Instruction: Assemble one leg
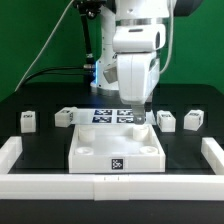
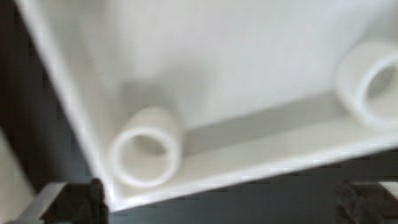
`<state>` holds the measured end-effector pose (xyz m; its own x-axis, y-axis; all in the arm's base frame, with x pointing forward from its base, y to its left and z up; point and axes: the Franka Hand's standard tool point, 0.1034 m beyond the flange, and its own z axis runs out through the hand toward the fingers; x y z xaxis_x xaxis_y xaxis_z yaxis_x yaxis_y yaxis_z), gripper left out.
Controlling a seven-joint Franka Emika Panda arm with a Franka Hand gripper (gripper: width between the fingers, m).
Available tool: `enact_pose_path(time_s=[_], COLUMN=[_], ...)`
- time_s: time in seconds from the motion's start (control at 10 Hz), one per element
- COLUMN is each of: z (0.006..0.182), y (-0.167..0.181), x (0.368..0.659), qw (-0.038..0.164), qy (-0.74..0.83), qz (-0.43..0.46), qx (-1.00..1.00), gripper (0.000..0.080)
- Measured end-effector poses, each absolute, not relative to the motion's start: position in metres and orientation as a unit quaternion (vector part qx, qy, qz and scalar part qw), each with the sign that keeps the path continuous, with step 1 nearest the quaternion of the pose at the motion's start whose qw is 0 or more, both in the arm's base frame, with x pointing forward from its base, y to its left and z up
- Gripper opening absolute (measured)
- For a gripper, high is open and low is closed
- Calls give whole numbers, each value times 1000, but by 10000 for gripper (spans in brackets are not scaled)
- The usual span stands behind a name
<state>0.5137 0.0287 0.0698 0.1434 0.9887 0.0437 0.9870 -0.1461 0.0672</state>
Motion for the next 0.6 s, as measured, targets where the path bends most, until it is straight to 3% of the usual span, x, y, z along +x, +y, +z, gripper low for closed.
enact_pose_path(time_s=[0.3, 0.6], z=[64, 63], y=[27, 26], x=[502, 502], qw=[35, 34], qy=[719, 717], qz=[12, 11], qx=[694, 696], gripper=[650, 650])
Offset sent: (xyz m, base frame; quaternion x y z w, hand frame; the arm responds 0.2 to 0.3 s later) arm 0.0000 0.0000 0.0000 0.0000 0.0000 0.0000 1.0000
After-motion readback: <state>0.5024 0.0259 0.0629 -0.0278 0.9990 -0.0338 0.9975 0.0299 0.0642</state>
